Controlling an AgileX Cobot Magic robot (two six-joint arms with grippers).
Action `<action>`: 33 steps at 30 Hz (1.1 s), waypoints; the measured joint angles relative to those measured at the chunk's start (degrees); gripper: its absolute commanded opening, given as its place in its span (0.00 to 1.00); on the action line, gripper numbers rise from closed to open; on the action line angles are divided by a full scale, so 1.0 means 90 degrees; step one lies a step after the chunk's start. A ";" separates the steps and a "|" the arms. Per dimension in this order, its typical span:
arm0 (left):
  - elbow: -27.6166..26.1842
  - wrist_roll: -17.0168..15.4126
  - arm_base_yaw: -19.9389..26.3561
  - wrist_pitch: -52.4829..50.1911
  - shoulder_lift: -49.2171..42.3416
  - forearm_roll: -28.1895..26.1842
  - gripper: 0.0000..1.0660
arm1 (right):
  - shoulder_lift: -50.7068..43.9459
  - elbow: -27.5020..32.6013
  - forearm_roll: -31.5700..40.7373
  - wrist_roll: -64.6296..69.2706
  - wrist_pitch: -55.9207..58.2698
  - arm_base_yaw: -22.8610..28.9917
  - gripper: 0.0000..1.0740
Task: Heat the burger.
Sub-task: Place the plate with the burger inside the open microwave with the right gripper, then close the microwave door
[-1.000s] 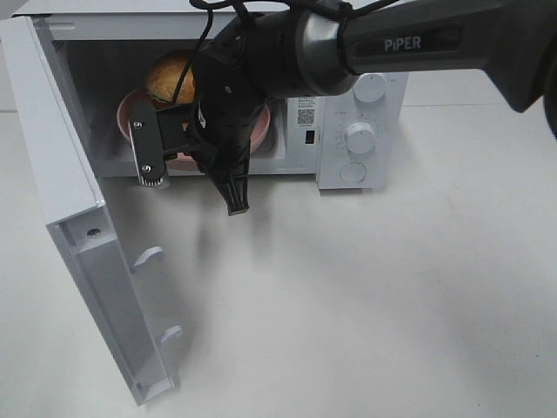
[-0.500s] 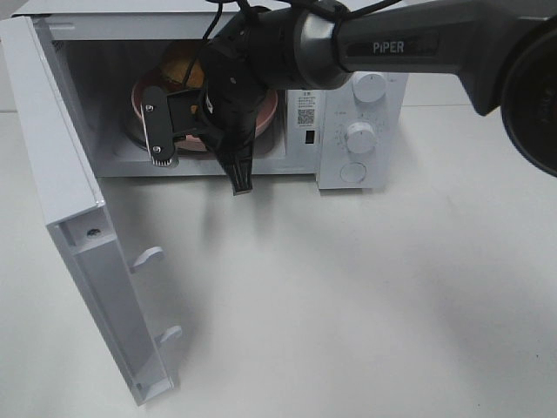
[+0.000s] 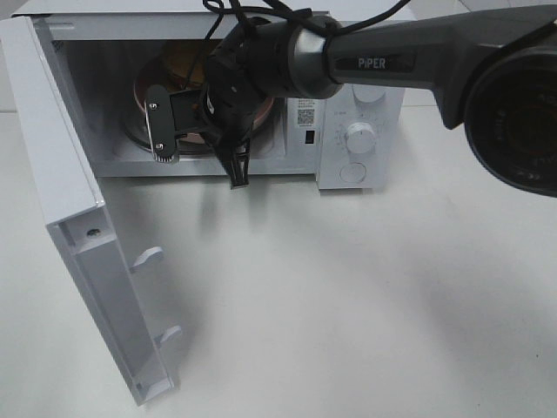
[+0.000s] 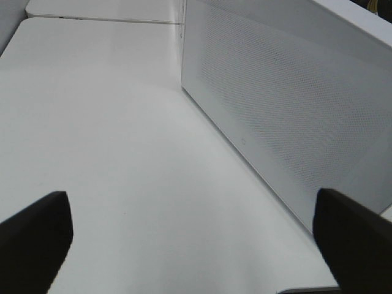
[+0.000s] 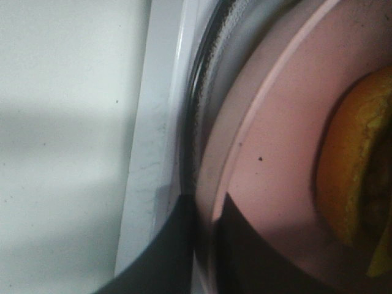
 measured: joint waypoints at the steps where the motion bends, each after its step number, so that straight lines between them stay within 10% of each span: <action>1: 0.0000 0.0000 0.0000 0.0000 0.0000 0.0000 0.94 | 0.0000 0.0000 0.0000 0.0000 0.0000 0.0000 0.02; 11: 0.0000 0.0000 0.0000 0.0000 0.0000 0.0000 0.94 | 0.0127 0.0000 0.0045 0.0140 -0.0267 0.0000 0.09; 18: 0.0000 0.0000 0.0000 0.0000 0.0000 0.0000 0.94 | 0.0127 -0.0070 0.0153 0.0140 -0.0477 0.0000 0.35; 33: 0.0000 0.0000 0.0000 0.0000 0.0000 0.0000 0.94 | 0.0051 -0.0032 0.0407 0.0140 0.0019 0.0006 0.43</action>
